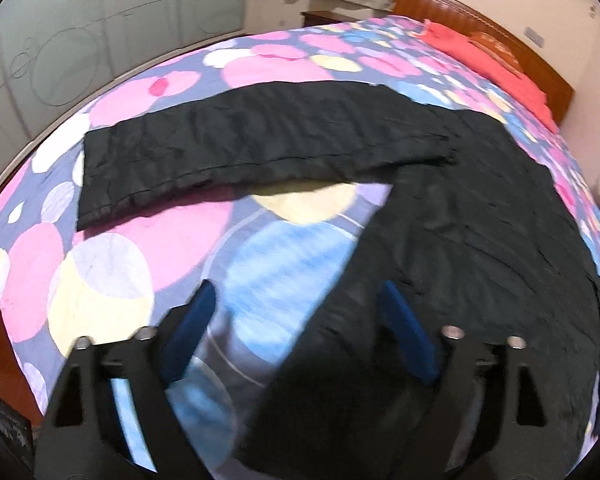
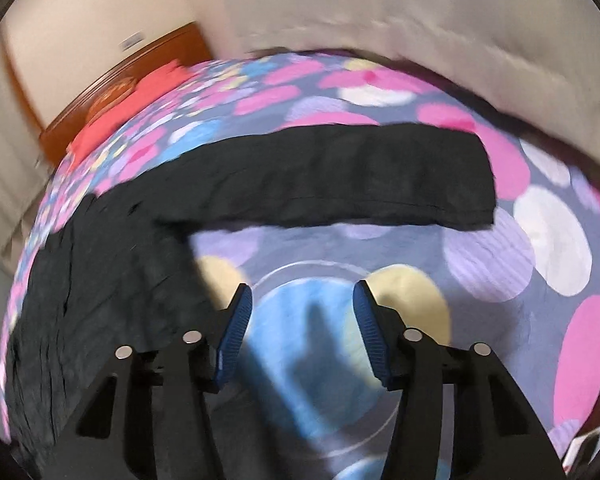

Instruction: Fold large clothes

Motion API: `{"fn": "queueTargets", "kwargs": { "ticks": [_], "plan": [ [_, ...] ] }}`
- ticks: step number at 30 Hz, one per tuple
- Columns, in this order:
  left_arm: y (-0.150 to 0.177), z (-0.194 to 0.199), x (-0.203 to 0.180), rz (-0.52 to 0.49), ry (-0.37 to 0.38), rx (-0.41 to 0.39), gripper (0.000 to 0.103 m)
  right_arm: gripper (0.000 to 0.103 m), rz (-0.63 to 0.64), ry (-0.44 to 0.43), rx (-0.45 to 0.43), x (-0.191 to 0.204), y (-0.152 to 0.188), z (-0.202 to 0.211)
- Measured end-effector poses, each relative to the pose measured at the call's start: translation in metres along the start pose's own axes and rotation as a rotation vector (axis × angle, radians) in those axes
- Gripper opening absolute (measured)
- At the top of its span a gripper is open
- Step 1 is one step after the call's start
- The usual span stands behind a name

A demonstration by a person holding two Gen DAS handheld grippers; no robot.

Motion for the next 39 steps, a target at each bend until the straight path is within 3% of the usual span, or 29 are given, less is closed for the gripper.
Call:
{"fn": "queueTargets", "kwargs": {
  "ticks": [2,9,19,21,22,23,26,31,39],
  "plan": [
    [-0.002,-0.003,0.006,0.006,-0.018,-0.004,0.091,0.062,-0.08,-0.007,0.006,-0.016,-0.012,-0.01],
    [0.002,-0.019,0.03,0.041,-0.094,0.028,0.091,0.063,-0.34,-0.105,0.037,-0.056,-0.041,-0.044],
    [0.014,-0.033,0.043,0.066,-0.17,0.055,0.091,0.062,-0.498,-0.197,-0.094,-0.076,-0.067,-0.059],
    [0.016,-0.038,0.044,0.067,-0.186,0.068,0.091,0.054,-0.495,-0.175,-0.12,-0.077,-0.068,-0.057],
    [0.017,-0.04,0.044,0.068,-0.193,0.071,0.091,0.045,-0.502,-0.169,-0.129,-0.08,-0.069,-0.058],
    [0.019,-0.04,0.044,0.064,-0.201,0.067,0.091,0.034,-0.516,-0.175,-0.135,-0.084,-0.07,-0.059],
    [0.018,-0.041,0.044,0.046,-0.226,0.057,0.091,0.019,-0.562,-0.219,-0.114,-0.096,-0.073,-0.065],
    [0.02,-0.043,0.043,0.041,-0.249,0.034,0.092,0.012,-0.468,-0.208,-0.178,-0.072,-0.079,-0.049],
    [0.021,-0.045,0.043,0.047,-0.255,0.024,0.094,0.012,-0.16,-0.282,-0.261,0.034,-0.083,-0.004]
  ]
}}
Point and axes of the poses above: each gripper's, at about its wrist camera, not at the fingertips, and z roughly against the way its jaws point, x to its left, y to its underside, the point moved 3 cm from there along -z, roughly the way its jaws point, and after that the axes turned 14 degrees about -z, right-handed, at the moved point
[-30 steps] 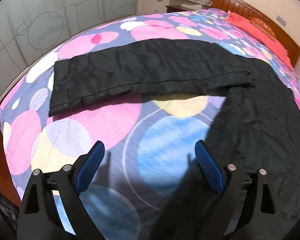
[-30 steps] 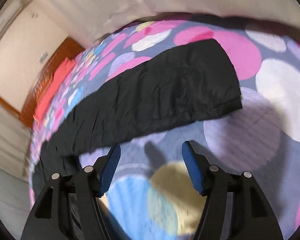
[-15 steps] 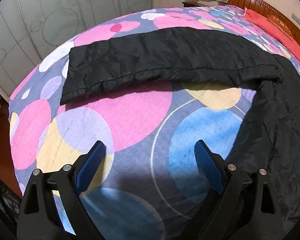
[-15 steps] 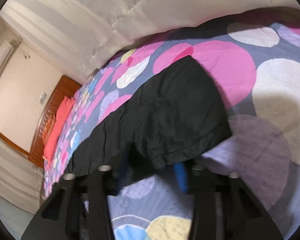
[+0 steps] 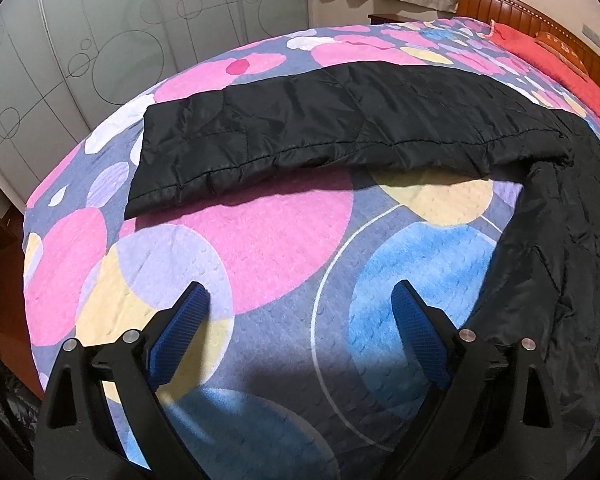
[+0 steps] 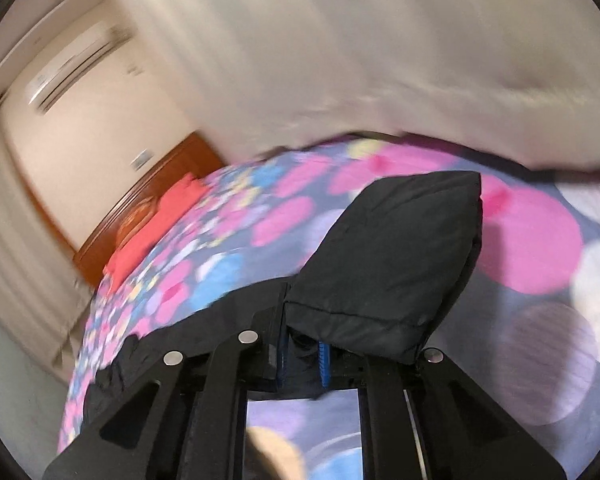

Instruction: Fold large clothes

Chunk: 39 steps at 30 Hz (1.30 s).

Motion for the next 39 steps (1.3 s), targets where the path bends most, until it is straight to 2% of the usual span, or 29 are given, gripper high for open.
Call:
{"fn": "queueTargets", "kwargs": {
  "ticks": [7,11,21,25,29,33,34,35,36,37,39],
  "plan": [
    [0.0,-0.001,0.009,0.017,-0.019,-0.005,0.094,0.012,0.22,-0.13,0.102,0.11,0.058,-0.015],
    [-0.002,-0.009,0.014,0.031,-0.009,0.0,0.101,0.012,0.303,-0.187,0.184,0.156,0.1,-0.029],
    [-0.002,-0.013,0.013,0.029,-0.019,-0.02,0.101,0.012,0.567,-0.311,0.372,0.263,0.243,-0.06],
    [-0.001,-0.013,0.013,0.029,-0.019,-0.022,0.101,0.012,0.679,-0.307,0.44,0.287,0.294,-0.071],
    [-0.002,-0.013,0.013,0.029,-0.019,-0.022,0.101,0.012,0.804,-0.234,0.519,0.285,0.346,-0.092],
    [-0.002,-0.013,0.013,0.027,-0.021,-0.022,0.101,0.024,0.869,-0.16,0.605,0.277,0.373,-0.107],
    [-0.002,-0.013,0.014,0.028,-0.02,-0.021,0.101,0.031,0.873,-0.173,0.609,0.279,0.375,-0.105],
    [-0.002,-0.013,0.013,0.028,-0.021,-0.021,0.101,0.047,0.873,-0.186,0.618,0.28,0.374,-0.103],
    [-0.002,-0.013,0.013,0.028,-0.02,-0.021,0.101,0.056,0.864,-0.218,0.643,0.283,0.374,-0.097],
    [-0.002,-0.013,0.013,0.028,-0.02,-0.021,0.101,0.062,0.841,-0.258,0.661,0.283,0.368,-0.09],
    [-0.002,-0.013,0.013,0.028,-0.02,-0.022,0.101,0.062,0.813,-0.297,0.652,0.282,0.353,-0.076]
  ]
}}
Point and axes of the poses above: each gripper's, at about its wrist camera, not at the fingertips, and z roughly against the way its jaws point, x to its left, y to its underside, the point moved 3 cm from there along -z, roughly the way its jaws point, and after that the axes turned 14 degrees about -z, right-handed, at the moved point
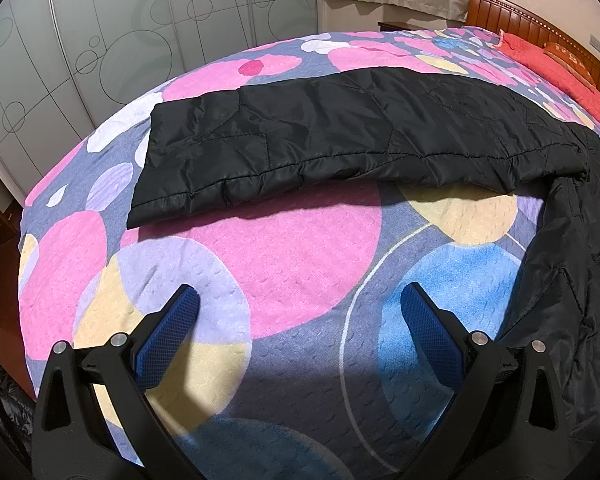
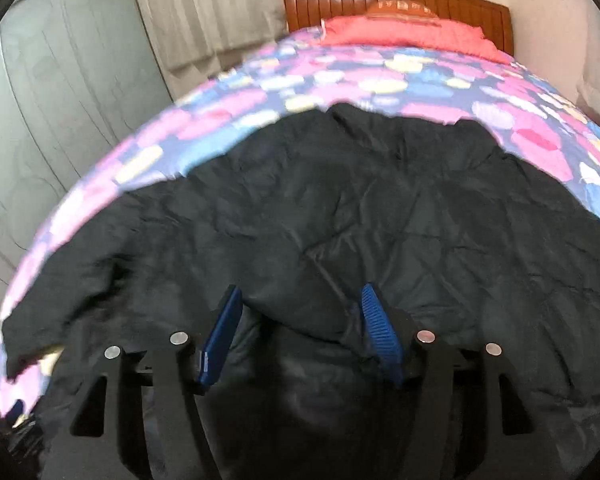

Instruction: Fold large clothes

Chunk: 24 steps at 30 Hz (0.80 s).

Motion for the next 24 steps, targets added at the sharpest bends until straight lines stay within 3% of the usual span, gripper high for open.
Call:
{"fn": "queueTargets", "kwargs": {
  "ticks": [2,5,9,12,14,15,19,21,24],
  "plan": [
    [0.0,0.0,0.0,0.0,0.0,0.0,0.101,0.062,-0.021,-0.009,-0.044,-0.01,-0.004,0.022],
    [0.0,0.0,0.0,0.0,-0.001,0.0,0.101,0.056,-0.115,0.042,-0.138,-0.059,-0.021,0.059],
    [0.0,0.0,0.0,-0.001,-0.002,0.0,0.101,0.048,-0.303,0.25,-0.222,-0.164,-0.05,0.085],
    [0.0,0.0,0.0,-0.002,-0.005,0.0,0.101,0.047,-0.365,0.365,-0.195,-0.215,-0.056,0.074],
    [-0.001,-0.001,0.0,-0.004,-0.007,0.001,0.101,0.047,-0.381,0.415,-0.116,-0.242,-0.051,0.052],
    [-0.001,-0.001,0.0,-0.005,-0.008,0.001,0.101,0.047,-0.383,0.418,-0.083,-0.25,-0.046,0.044],
    [-0.002,-0.002,0.0,-0.007,-0.01,0.002,0.101,0.047,-0.313,0.432,-0.091,-0.248,-0.042,0.037],
    [-0.002,-0.002,0.0,-0.007,-0.011,0.001,0.101,0.047,-0.305,0.456,-0.106,-0.238,-0.042,0.047],
    [-0.002,-0.002,0.0,-0.007,-0.012,0.002,0.101,0.048,-0.232,0.4,-0.152,-0.202,-0.041,0.059]
  ]
}}
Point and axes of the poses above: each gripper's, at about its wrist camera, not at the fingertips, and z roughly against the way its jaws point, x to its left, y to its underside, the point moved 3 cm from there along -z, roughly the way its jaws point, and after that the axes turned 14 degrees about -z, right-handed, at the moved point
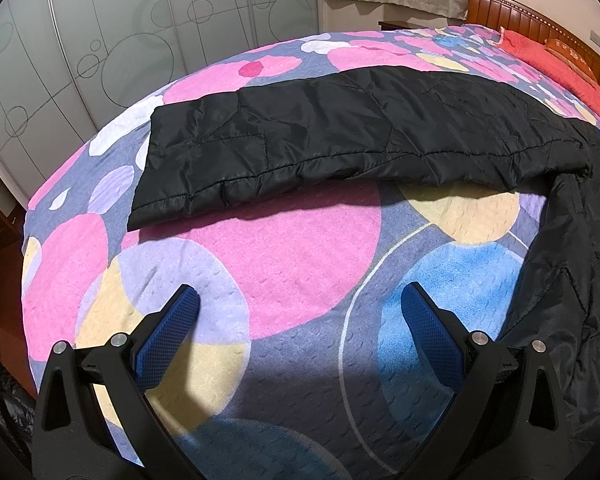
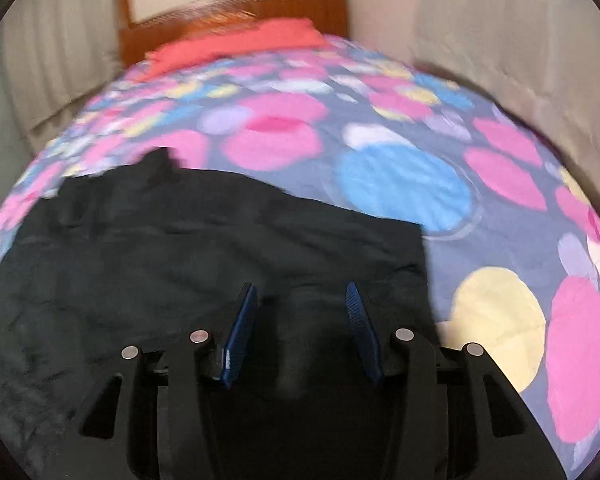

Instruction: Fold large clothes

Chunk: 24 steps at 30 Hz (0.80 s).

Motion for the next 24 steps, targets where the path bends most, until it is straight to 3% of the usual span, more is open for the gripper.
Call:
{"fn": "queueTargets", "kwargs": {
  "ticks": [3,5,8,11,13,15,17,19,22,24],
  "plan": [
    [0.0,-0.001,0.0,-0.001,-0.002,0.0,0.101,0.048,0.085,-0.055,0.019,0.034,0.024,0.007],
    [0.0,0.0,-0.001,0.0,-0.002,-0.001,0.101,0.048,0.131,-0.034,0.092,0.048,0.041,-0.014],
    [0.0,0.0,-0.001,-0.001,-0.003,-0.001,0.101,0.049,0.169,0.006,0.071,0.053,0.052,-0.025],
    [0.0,-0.001,-0.001,0.001,0.0,-0.002,0.101,0.048,0.106,-0.028,0.085,0.042,0.043,-0.004],
    [0.0,-0.001,-0.001,0.0,-0.002,-0.002,0.101,0.049,0.073,-0.026,0.038,0.027,0.04,0.011],
    [0.0,-0.001,-0.001,0.0,-0.001,-0.002,0.101,0.049,0.041,0.062,-0.028,0.003,0.036,0.022],
    [0.0,-0.001,-0.001,0.0,-0.002,-0.002,0.101,0.049,-0.009,0.12,-0.013,-0.026,0.036,0.008],
    [0.0,-0.001,0.0,0.0,-0.002,-0.002,0.101,0.049,-0.035,0.088,0.023,-0.037,0.04,-0.007],
    [0.0,0.0,-0.001,0.001,-0.001,-0.002,0.101,0.049,-0.014,0.086,0.012,-0.025,0.035,0.01],
    [0.0,-0.001,0.0,-0.002,-0.005,-0.002,0.101,0.049,-0.031,-0.006,0.017,-0.013,0.037,0.025]
  ]
}}
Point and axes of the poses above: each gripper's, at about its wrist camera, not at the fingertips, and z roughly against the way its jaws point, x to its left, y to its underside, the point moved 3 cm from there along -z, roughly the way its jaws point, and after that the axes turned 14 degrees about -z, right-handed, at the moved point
